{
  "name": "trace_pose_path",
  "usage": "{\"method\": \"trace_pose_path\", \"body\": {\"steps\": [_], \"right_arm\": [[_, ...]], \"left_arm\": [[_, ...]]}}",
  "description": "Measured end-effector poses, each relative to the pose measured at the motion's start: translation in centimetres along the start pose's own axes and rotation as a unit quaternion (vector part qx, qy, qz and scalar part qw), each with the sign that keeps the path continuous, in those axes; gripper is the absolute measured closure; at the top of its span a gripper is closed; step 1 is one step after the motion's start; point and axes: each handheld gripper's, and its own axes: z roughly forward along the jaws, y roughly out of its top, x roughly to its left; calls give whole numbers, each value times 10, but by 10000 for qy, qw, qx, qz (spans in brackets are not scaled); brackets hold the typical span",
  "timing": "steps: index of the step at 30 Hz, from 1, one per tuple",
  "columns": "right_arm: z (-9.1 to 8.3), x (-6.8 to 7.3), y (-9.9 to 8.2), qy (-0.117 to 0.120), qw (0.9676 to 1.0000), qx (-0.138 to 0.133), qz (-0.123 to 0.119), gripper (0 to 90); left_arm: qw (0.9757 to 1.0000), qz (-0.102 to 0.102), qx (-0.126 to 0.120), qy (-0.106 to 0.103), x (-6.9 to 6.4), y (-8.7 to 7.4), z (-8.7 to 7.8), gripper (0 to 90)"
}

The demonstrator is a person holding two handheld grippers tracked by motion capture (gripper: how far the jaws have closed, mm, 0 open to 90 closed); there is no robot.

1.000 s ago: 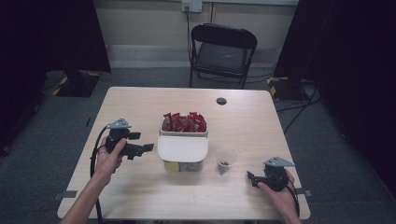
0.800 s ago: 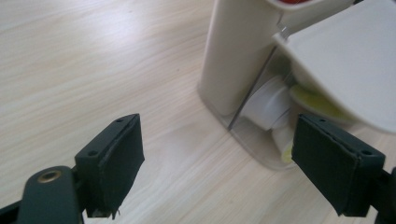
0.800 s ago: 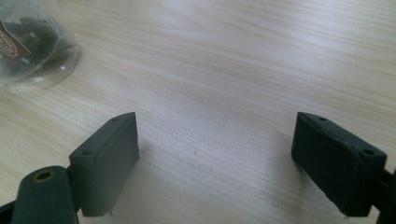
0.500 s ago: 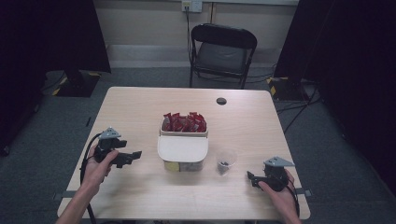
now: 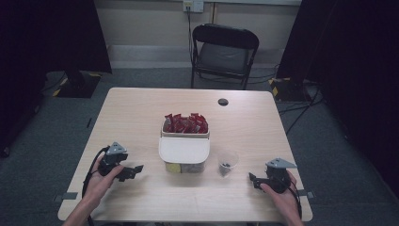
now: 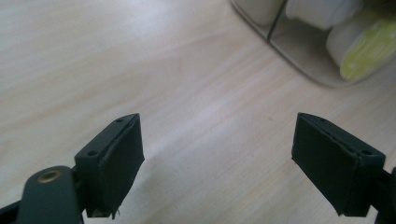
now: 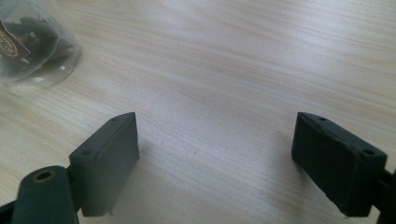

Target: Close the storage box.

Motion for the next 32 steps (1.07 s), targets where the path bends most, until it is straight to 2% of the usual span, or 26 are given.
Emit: {"method": "trace_pose_path", "body": {"steps": [5, 9, 11, 13, 15, 19, 32], "right_arm": [[0, 0, 0, 0, 10000, 0, -1, 145], [0, 0, 0, 1, 10000, 0, -1, 145], [0, 0, 0, 1, 10000, 0, 0, 145], [0, 0, 0, 1, 10000, 0, 1, 145], [0, 0, 0, 0, 10000, 0, -1, 145], [0, 0, 0, 0, 10000, 0, -1, 145], [0, 1, 0, -34, 10000, -2, 13, 145]], "left_arm": [[9997, 104, 200, 91, -3, -6, 10, 164], [9995, 91, 228, 200, -3, -8, 17, 163], [9991, 161, 186, 335, -2, -10, 19, 158], [9991, 112, 105, 406, -2, -10, 20, 150], [9990, 106, 25, 430, -1, -12, 21, 143], [9988, 108, -180, 439, 2, -17, 24, 72], [9987, 17, -171, 490, 1, -17, 25, 44]]}}
